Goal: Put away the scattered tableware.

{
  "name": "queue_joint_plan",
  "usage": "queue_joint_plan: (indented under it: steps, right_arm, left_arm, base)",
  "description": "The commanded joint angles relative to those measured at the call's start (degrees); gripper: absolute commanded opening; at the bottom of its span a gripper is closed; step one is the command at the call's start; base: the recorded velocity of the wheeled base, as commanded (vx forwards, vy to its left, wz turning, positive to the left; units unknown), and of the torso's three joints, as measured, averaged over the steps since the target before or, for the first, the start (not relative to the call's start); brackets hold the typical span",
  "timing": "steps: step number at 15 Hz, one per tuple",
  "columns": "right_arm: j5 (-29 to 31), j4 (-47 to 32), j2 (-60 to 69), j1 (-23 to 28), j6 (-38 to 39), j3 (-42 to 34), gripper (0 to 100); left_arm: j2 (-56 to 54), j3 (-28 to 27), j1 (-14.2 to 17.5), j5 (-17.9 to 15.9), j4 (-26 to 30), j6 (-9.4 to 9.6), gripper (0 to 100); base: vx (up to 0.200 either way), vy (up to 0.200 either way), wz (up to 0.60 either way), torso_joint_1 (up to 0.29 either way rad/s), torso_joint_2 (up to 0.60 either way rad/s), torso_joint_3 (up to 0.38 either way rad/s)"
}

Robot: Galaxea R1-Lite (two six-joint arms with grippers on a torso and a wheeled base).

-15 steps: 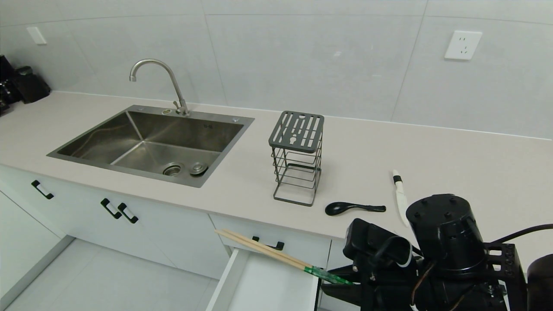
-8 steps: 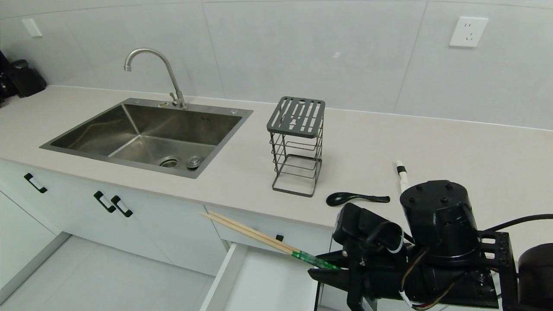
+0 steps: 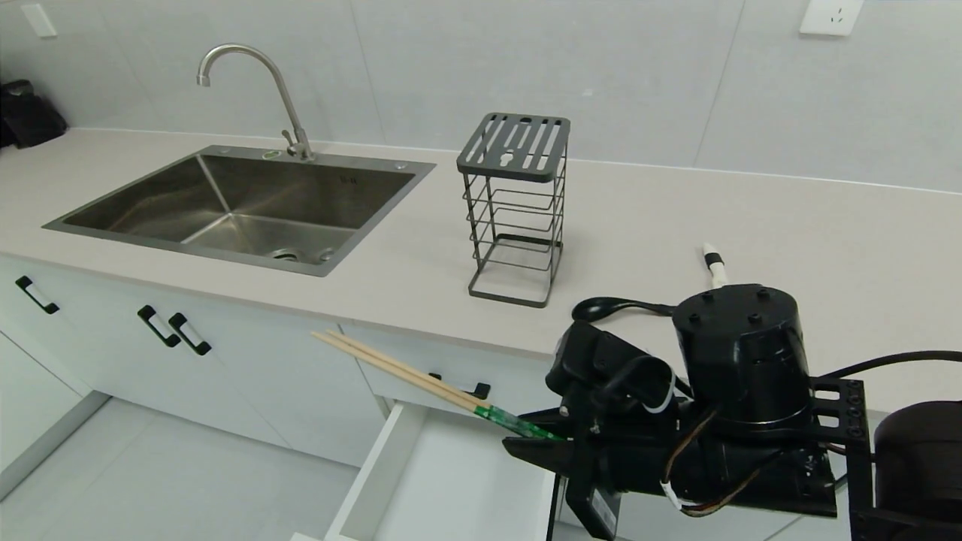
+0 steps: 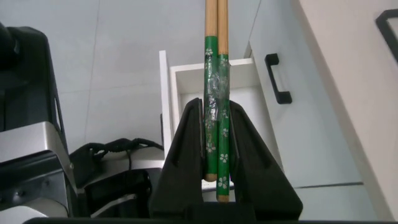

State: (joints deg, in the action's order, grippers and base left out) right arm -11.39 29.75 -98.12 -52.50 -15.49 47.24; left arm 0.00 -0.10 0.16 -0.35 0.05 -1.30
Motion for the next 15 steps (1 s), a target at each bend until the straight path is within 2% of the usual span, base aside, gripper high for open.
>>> queue_joint_plan:
  steps: [1, 15]
  right_arm:
    - [0.0, 0.0, -0.3, -0.7, 0.0, 0.5, 0]
    - [1.0, -0.1, -0.1, -1.1, 0.2, 0.5, 0]
  left_arm:
    - [0.0, 0.0, 0.0, 0.0, 0.0, -0.01, 100]
    - [0.0, 0.0, 0.0, 0.0, 0.0, -0.01, 100]
  base:
    - [0.0, 0.0, 0.0, -0.271, 0.52, 0.256]
    - [0.0, 0.0, 0.0, -0.257, 0.49, 0.225]
